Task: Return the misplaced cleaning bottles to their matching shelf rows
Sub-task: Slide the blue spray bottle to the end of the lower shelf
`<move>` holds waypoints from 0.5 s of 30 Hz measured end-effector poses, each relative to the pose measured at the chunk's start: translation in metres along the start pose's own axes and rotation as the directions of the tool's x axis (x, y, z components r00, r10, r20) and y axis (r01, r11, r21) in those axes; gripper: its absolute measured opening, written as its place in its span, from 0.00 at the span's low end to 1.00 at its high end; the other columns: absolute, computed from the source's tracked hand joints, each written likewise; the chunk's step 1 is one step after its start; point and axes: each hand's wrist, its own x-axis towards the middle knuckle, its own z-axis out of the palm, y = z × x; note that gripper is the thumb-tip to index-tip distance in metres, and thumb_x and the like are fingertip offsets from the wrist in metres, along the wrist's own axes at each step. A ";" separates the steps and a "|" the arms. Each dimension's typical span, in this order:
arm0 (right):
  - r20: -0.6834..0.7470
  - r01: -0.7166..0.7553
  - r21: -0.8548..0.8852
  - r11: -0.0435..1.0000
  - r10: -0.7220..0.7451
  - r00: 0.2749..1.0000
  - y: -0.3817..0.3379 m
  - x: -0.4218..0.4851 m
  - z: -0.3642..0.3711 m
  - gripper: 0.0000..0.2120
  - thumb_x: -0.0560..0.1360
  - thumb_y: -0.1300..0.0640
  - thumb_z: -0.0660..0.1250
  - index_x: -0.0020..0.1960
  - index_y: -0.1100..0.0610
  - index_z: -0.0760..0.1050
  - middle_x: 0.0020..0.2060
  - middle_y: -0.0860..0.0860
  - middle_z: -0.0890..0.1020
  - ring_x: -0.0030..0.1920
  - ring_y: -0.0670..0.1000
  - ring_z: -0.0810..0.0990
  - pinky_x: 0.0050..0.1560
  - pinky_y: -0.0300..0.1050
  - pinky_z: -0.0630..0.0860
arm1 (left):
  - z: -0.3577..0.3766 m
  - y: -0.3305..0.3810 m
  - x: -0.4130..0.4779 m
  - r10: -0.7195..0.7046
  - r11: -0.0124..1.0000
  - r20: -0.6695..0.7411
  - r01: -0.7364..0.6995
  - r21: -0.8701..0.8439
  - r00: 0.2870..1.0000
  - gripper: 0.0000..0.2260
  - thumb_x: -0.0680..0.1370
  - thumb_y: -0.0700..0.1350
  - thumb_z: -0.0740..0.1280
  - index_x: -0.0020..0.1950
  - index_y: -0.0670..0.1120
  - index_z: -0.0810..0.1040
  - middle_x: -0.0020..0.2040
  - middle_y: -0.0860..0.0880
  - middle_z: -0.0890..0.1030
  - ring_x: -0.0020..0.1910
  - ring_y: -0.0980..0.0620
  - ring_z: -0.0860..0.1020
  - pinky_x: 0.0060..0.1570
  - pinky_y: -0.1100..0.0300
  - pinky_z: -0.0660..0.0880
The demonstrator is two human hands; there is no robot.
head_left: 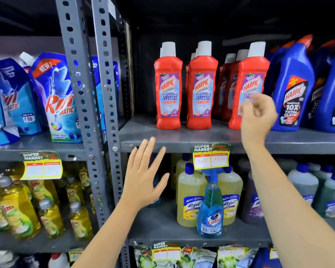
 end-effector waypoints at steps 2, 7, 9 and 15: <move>-0.019 0.041 0.032 0.999 -0.040 0.999 0.005 -0.032 -0.028 0.08 0.75 0.60 0.66 0.45 0.46 0.76 0.37 0.56 0.77 0.37 0.67 0.77 0.38 0.58 0.74 | 0.010 0.004 -0.039 -0.050 0.998 0.061 0.052 -0.035 0.997 0.27 0.79 0.52 0.63 0.75 0.42 0.67 0.78 0.38 0.58 0.77 0.38 0.53 0.73 0.39 0.53; 0.169 -0.098 -0.166 0.981 0.127 0.978 0.051 -0.144 -0.090 0.06 0.74 0.60 0.65 0.43 0.50 0.75 0.33 0.41 0.78 0.33 0.44 0.74 0.37 0.38 0.71 | 0.044 0.010 -0.155 -0.132 0.980 0.384 0.179 -0.089 0.914 0.27 0.81 0.55 0.61 0.78 0.47 0.62 0.80 0.47 0.54 0.78 0.44 0.50 0.73 0.45 0.51; 0.245 -0.198 -0.319 0.927 0.283 0.927 0.079 -0.180 -0.113 0.08 0.73 0.60 0.67 0.43 0.47 0.75 0.35 0.41 0.80 0.34 0.42 0.75 0.36 0.34 0.71 | 0.057 0.010 -0.193 -0.158 0.978 0.532 0.207 -0.033 0.832 0.29 0.81 0.59 0.60 0.79 0.50 0.60 0.80 0.49 0.55 0.79 0.47 0.47 0.73 0.49 0.49; 0.421 -0.298 -0.639 0.709 0.646 0.636 0.131 -0.224 -0.144 0.31 0.66 0.46 0.78 0.64 0.54 0.72 0.55 0.50 0.78 0.53 0.51 0.80 0.52 0.51 0.79 | 0.088 0.002 -0.253 -0.277 0.960 0.793 0.200 0.197 0.543 0.39 0.73 0.70 0.60 0.77 0.47 0.62 0.73 0.47 0.70 0.78 0.49 0.41 0.70 0.44 0.44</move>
